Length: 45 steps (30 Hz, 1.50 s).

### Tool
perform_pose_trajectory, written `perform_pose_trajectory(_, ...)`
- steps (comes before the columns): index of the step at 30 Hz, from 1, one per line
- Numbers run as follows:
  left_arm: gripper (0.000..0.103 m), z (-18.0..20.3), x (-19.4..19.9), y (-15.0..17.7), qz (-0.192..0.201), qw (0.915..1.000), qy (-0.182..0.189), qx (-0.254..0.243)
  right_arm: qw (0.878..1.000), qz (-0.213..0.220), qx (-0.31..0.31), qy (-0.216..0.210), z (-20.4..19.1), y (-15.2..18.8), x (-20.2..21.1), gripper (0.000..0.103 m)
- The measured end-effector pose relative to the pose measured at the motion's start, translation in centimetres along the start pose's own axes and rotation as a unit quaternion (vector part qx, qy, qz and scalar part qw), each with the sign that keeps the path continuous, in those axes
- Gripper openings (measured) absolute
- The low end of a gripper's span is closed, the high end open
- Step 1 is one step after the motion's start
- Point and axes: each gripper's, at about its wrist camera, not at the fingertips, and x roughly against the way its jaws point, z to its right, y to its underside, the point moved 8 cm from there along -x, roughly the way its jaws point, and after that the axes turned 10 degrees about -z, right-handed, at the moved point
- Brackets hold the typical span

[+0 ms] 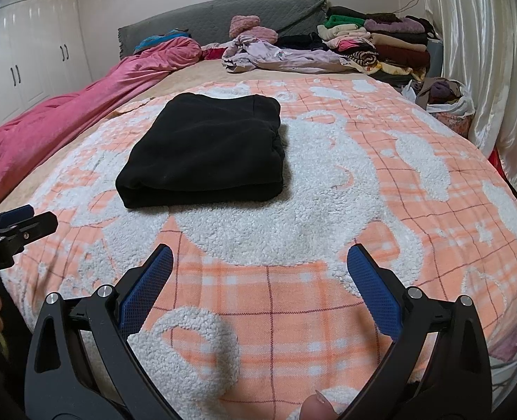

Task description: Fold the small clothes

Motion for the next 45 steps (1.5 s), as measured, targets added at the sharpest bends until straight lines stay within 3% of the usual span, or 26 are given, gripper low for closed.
perform_pose_trajectory(30, 0.099, -0.2, 0.4, -0.1, 0.002, 1.0000, 0.005, 0.003, 1.000, -0.001, 0.001, 0.003, 0.2, 0.0, 0.1, 0.094)
perform_pose_trajectory(45, 0.099, -0.5, 0.1, 0.1, -0.005, 1.0000, 0.000, 0.002, 1.000, 0.001, -0.009, 0.015, 3.1, 0.5, 1.0, 0.094)
